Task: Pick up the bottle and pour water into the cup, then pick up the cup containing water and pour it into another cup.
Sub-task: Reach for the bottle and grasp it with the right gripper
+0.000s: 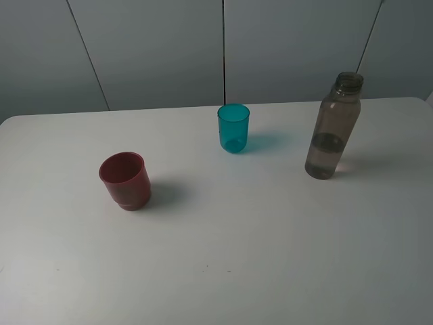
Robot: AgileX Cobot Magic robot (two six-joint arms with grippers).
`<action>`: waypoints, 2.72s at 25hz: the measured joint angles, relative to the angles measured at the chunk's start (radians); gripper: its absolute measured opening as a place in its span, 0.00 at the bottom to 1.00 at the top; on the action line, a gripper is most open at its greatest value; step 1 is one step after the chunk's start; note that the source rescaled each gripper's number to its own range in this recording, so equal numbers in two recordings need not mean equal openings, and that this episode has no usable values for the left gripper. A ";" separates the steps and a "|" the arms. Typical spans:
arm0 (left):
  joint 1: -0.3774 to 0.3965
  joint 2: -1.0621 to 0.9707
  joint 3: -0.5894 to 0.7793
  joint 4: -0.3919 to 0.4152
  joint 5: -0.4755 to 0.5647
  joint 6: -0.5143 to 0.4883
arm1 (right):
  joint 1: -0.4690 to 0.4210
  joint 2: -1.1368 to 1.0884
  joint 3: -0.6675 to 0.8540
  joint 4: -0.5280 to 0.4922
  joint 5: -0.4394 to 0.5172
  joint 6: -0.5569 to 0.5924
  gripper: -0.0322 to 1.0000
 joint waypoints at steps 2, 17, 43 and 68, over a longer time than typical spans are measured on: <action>0.000 0.000 0.000 0.000 0.000 0.000 | 0.000 0.000 0.000 0.000 0.000 0.000 1.00; 0.000 0.000 0.000 0.000 0.000 0.000 | 0.000 0.000 0.000 0.000 0.000 0.000 1.00; 0.000 0.000 0.000 0.000 0.000 0.000 | 0.000 0.000 0.000 0.009 0.000 0.000 1.00; 0.000 0.000 0.000 0.000 0.000 0.000 | 0.114 0.644 -0.022 0.170 -0.614 -0.177 1.00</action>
